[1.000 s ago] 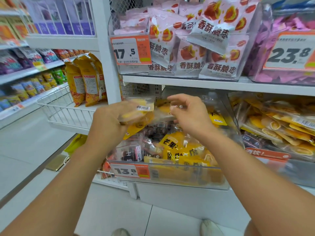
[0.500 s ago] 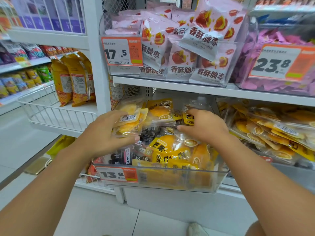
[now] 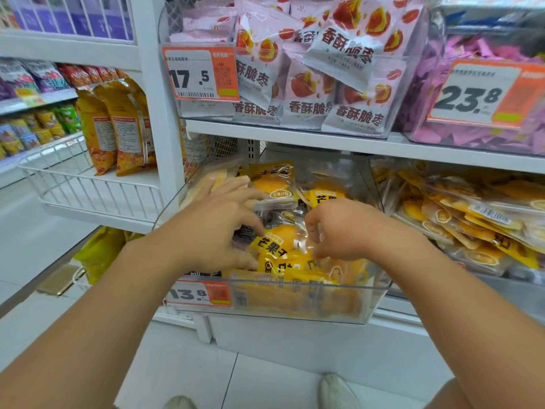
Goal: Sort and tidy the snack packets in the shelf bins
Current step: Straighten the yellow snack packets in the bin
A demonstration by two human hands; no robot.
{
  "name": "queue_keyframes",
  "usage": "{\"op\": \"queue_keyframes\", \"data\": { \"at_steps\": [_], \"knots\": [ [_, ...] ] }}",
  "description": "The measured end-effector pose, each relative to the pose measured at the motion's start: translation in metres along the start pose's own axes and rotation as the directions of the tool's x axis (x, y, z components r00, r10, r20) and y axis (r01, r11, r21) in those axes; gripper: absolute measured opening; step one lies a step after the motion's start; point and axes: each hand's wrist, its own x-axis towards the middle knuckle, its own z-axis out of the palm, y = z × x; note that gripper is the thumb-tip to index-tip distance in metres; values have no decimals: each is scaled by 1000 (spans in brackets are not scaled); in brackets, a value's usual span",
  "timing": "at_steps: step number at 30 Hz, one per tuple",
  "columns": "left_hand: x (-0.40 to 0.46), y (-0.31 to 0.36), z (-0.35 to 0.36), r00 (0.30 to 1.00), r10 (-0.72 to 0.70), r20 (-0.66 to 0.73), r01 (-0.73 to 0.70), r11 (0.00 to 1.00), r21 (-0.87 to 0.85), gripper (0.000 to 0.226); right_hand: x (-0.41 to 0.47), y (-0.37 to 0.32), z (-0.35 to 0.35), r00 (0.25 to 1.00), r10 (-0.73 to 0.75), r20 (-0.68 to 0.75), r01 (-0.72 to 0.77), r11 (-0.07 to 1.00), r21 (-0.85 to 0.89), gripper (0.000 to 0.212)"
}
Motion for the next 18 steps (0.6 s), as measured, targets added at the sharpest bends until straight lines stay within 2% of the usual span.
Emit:
{"op": "queue_keyframes", "data": {
  "at_steps": [2,4,5,8,10,12,14,18],
  "knots": [
    [0,-8,1,998,-50,33,51,999,-3,28,-1,2,0,1000,-10,13,10,1000,21,15],
    [0,-16,4,999,-44,-21,41,992,-118,10,-3,1,0,999,-41,-23,43,998,50,13],
    [0,-19,7,998,-23,-60,14,988,-155,15,-4,0,1,997,-61,-43,64,995,79,15],
    [-3,-19,13,991,0,-137,-29,977,-211,15,-7,-4,2,991,-136,-12,137,981,140,49],
    [-6,-16,15,983,-4,-184,-40,971,-235,17,-7,-10,3,981,-182,72,176,981,82,63],
    [-9,-17,15,981,-23,-192,-24,971,-237,17,-2,-15,6,969,-191,155,194,981,-4,67],
    [-10,-17,14,966,-42,-257,-23,969,-245,13,3,-20,7,959,-158,236,180,981,-73,65],
    [-6,-17,12,902,-86,-424,-29,966,-258,11,9,-32,7,958,-100,268,138,982,-126,36]
  ]
}}
